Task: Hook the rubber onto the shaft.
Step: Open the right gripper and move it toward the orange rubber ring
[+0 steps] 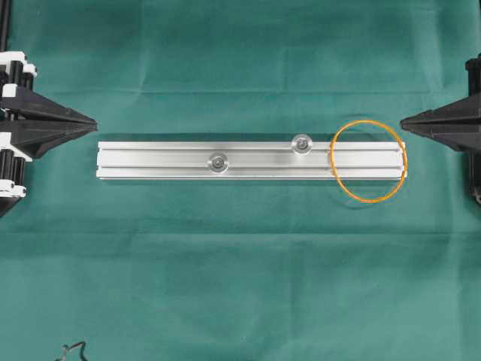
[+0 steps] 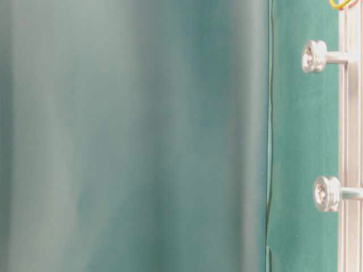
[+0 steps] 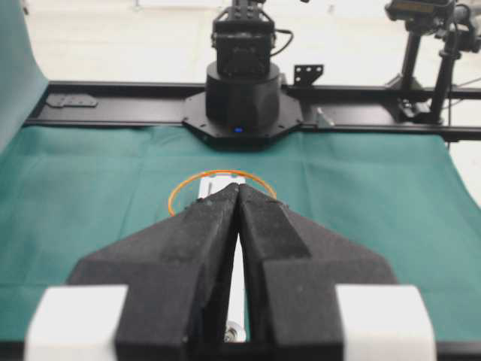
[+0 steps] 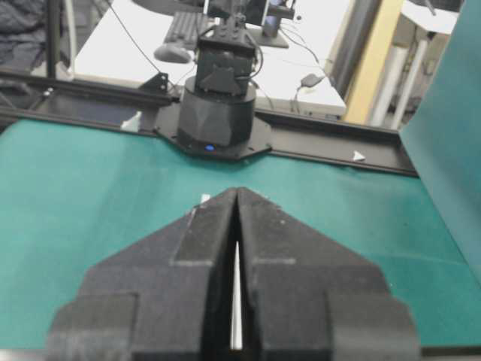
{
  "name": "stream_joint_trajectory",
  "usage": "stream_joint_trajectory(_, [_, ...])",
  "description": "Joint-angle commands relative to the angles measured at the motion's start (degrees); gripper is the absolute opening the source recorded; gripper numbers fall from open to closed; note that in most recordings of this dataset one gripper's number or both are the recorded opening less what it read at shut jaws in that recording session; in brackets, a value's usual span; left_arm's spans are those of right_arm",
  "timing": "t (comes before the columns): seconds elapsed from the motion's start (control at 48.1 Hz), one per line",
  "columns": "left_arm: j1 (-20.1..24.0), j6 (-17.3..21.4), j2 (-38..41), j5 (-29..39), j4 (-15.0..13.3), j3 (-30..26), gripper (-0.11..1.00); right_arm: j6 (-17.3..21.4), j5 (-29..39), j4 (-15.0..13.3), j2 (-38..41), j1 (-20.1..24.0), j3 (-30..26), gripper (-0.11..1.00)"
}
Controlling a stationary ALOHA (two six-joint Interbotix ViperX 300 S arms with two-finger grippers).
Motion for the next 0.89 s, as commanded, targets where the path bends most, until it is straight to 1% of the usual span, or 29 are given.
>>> stream_joint_trajectory(0.0, [0.35, 0.26, 0.26, 1.32, 1.85, -1.58, 0.00, 0.53, -0.18, 0.26, 0.35, -0.09, -0.88, 0.03])
stream_joint_trajectory(0.208, [0.35, 0.26, -0.26, 4.66, 1.76, -2.46, 0.00, 0.62, 3.60, 0.26, 1.32, -0.09, -2.46, 0.03])
stream_joint_trajectory(0.458, [0.44, 0.18, -0.70, 4.75, 1.76, -2.55, 0.00, 0.62, 5.01, 0.26, 1.14, -0.09, -3.52, 0.03])
stream_joint_trajectory(0.52, [0.44, 0.09, -0.70, 5.19, 1.76, -2.64, 0.00, 0.70, 6.42, 0.35, 1.14, 0.00, -4.13, 0.03])
stream_joint_trajectory(0.603, [0.44, -0.09, -0.70, 7.29, 1.85, -3.08, 0.00, 0.88, 10.20, 0.44, 1.14, -0.09, -5.19, 0.03])
stream_joint_trajectory(0.666, [0.44, -0.18, -0.70, 10.55, 1.76, -3.87, 0.00, 1.32, 15.21, 0.53, 1.23, -0.09, -6.50, 0.03])
stream_joint_trajectory(0.811, [0.44, -0.18, -0.70, 19.42, 1.85, -6.42, 0.00, 2.99, 26.81, 0.53, 1.23, -0.09, -9.58, 0.03])
stream_joint_trajectory(0.874, [0.35, -0.26, -0.70, 24.35, 1.76, -7.82, 0.00, 3.69, 32.08, 0.53, 1.32, 0.00, -10.81, 0.03])
